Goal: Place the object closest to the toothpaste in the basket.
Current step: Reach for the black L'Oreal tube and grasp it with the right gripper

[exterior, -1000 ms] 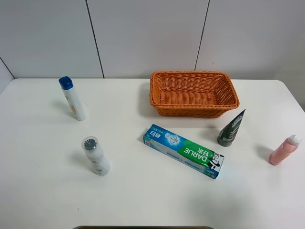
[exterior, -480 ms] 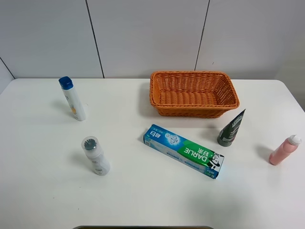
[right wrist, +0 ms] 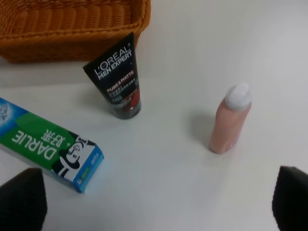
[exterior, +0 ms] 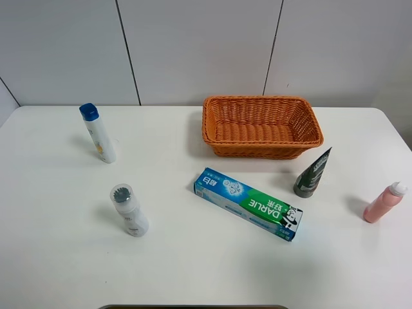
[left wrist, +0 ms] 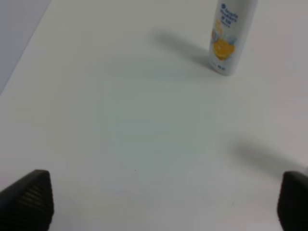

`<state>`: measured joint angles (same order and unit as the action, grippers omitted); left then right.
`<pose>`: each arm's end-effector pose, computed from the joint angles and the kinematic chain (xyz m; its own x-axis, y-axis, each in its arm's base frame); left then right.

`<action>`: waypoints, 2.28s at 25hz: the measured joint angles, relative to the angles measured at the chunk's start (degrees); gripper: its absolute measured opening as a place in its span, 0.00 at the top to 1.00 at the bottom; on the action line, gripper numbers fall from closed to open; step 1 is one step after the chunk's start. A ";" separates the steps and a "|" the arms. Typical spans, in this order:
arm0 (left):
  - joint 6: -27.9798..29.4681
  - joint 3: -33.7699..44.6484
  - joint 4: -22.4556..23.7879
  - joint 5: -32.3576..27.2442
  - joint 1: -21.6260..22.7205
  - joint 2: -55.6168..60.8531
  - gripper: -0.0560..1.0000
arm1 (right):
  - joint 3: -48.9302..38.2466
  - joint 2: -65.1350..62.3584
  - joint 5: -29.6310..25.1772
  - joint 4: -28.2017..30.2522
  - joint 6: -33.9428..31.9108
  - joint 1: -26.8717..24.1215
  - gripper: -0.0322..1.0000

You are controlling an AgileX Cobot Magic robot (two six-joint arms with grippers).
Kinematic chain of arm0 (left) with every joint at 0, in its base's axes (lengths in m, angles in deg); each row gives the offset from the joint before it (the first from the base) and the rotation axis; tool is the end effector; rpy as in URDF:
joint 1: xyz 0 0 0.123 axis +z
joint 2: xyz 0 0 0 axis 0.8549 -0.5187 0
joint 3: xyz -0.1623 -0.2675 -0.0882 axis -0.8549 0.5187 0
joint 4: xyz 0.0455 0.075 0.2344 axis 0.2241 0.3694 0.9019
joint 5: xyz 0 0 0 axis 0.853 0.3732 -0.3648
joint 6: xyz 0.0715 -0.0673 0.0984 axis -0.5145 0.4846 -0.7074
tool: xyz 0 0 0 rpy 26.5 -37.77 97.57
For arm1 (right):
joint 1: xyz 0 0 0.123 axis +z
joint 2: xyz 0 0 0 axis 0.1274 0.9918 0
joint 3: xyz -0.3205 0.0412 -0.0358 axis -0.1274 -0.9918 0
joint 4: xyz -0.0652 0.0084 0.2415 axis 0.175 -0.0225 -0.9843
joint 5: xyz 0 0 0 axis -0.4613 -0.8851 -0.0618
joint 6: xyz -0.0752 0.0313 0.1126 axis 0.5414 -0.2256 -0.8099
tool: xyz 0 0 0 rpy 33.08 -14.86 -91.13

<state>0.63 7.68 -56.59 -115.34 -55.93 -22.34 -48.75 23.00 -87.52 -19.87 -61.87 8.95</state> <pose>-0.0049 0.0019 0.2584 -0.4389 -0.0040 -0.8985 -0.0555 0.9982 0.0226 0.0140 -0.0009 0.2789 -0.5428 0.0463 -0.8386 0.0133 0.9988 0.0466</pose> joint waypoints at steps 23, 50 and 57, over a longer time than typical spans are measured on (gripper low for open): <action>0.00 0.00 0.00 0.00 0.00 0.00 0.06 | 20.67 38.74 6.51 -4.93 -7.23 0.00 0.03; 0.00 0.00 0.00 0.00 0.00 0.00 0.06 | 24.66 70.23 15.65 -5.14 -33.31 5.88 0.03; 0.00 0.00 0.00 0.00 0.00 0.00 0.06 | 24.66 72.49 15.84 -2.97 -37.89 6.26 0.03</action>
<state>0.63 7.68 -56.59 -115.34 -55.93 -22.34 -24.08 95.50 -71.68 -22.83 -99.76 15.21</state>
